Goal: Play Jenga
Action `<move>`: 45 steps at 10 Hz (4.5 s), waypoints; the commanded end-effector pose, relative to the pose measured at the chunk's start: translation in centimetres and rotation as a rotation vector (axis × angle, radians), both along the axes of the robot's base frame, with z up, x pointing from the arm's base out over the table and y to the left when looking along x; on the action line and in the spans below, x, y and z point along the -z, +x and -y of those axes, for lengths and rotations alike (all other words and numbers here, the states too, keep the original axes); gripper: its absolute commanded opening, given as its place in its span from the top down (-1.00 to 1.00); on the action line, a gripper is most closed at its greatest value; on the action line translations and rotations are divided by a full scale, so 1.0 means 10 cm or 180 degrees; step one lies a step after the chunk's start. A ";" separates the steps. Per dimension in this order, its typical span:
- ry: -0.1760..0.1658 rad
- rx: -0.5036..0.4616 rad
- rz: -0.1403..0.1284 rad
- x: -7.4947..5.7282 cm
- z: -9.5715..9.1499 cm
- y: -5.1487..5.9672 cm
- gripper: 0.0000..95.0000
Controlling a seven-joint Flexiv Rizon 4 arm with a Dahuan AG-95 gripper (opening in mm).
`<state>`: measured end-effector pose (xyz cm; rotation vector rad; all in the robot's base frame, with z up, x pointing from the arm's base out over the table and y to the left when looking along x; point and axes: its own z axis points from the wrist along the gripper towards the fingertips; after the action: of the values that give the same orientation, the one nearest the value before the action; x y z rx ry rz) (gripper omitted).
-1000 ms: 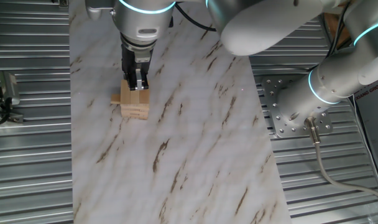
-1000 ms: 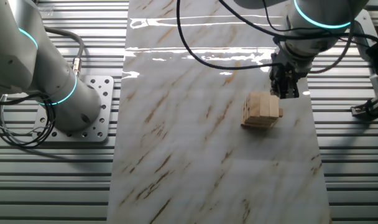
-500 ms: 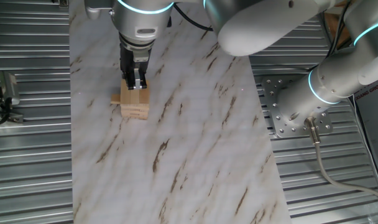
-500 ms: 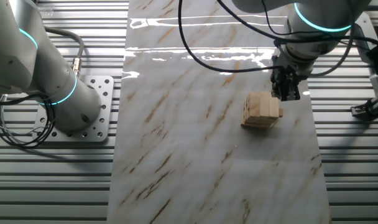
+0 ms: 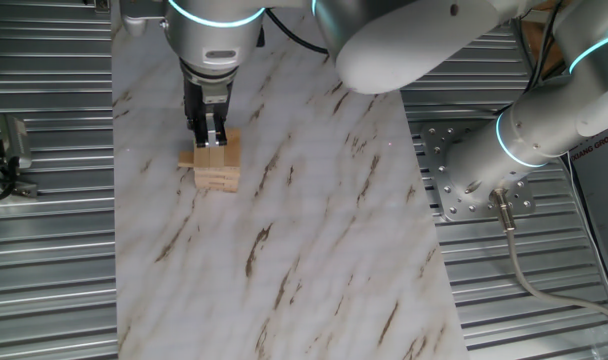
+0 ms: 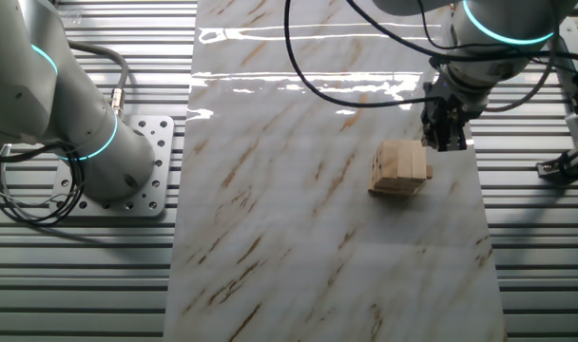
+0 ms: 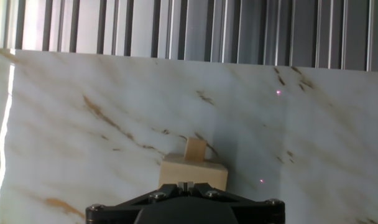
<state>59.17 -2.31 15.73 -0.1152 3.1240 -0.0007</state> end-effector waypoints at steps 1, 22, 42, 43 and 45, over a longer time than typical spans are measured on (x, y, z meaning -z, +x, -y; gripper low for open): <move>0.0013 0.0006 0.0034 -0.01 0.03 -0.01 1.00; 0.0074 -0.0065 0.0049 0.02 0.09 0.06 1.00; -0.0017 0.0301 0.0211 0.07 0.15 0.14 1.00; 0.0005 0.0266 0.0221 0.12 0.20 0.20 1.00; 0.0025 0.0220 0.0224 0.15 0.24 0.28 1.00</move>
<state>62.47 -4.67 14.20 -0.0085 3.0542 0.0086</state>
